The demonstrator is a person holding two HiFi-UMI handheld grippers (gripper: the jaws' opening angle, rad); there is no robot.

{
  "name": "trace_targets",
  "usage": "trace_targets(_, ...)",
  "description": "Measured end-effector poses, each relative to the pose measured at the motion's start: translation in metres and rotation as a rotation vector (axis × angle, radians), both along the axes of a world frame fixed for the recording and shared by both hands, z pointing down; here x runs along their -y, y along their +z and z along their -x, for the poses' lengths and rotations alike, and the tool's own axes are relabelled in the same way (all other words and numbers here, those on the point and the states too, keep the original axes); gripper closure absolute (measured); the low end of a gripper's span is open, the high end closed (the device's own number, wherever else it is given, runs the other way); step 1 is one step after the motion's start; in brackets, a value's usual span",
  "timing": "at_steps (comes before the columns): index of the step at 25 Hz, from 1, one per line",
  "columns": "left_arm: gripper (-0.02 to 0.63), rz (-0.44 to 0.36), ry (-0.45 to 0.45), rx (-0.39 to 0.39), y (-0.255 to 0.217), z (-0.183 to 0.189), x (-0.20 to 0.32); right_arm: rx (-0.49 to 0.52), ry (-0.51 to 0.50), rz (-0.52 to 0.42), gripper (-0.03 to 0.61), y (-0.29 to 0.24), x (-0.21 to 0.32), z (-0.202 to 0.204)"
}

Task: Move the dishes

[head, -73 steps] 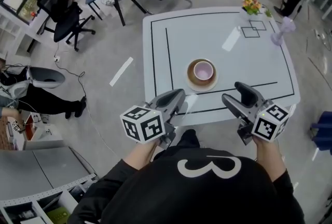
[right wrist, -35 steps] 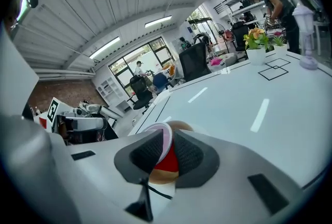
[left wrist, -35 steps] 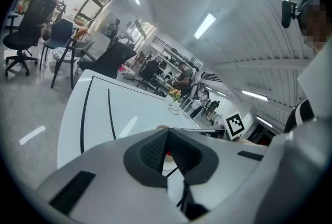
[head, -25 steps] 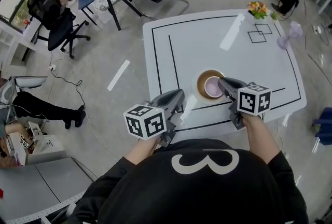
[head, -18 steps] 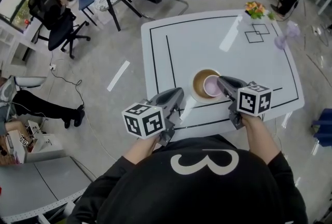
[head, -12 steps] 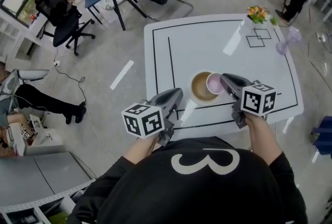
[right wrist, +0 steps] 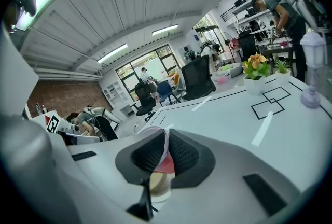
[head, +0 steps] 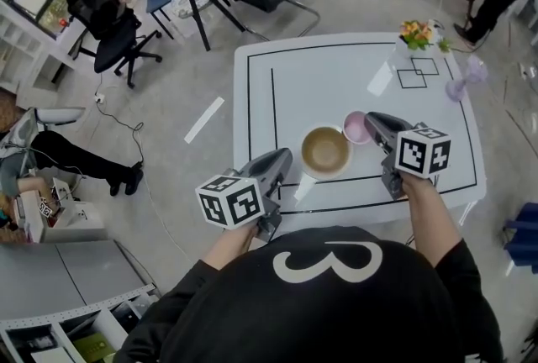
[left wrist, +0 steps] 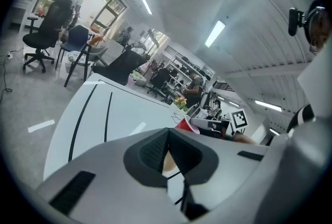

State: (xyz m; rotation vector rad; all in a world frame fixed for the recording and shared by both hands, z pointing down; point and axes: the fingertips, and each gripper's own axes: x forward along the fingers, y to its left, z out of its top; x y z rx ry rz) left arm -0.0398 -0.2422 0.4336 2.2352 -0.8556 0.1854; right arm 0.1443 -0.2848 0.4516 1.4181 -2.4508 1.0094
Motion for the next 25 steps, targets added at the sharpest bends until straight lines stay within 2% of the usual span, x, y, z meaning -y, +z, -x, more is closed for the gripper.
trace_targets(14,0.611,0.032,-0.104,0.017,0.013,0.005,0.018,-0.058,0.048,0.058,0.543,0.034,0.042,-0.05)
trace_targets(17,0.611,0.034,-0.134,0.007,0.021,0.01,0.017,-0.048,0.055,0.067,0.543,0.041,0.048,-0.053)
trace_targets(21,0.611,0.031,-0.182,-0.048,0.031,0.025,0.019,-0.045,0.084,0.081,0.543,0.055,0.048,-0.057)
trace_targets(25,0.611,0.02,-0.214,-0.041,0.032,0.035,0.013,-0.054,0.08,0.094,0.543,0.064,0.045,-0.053)
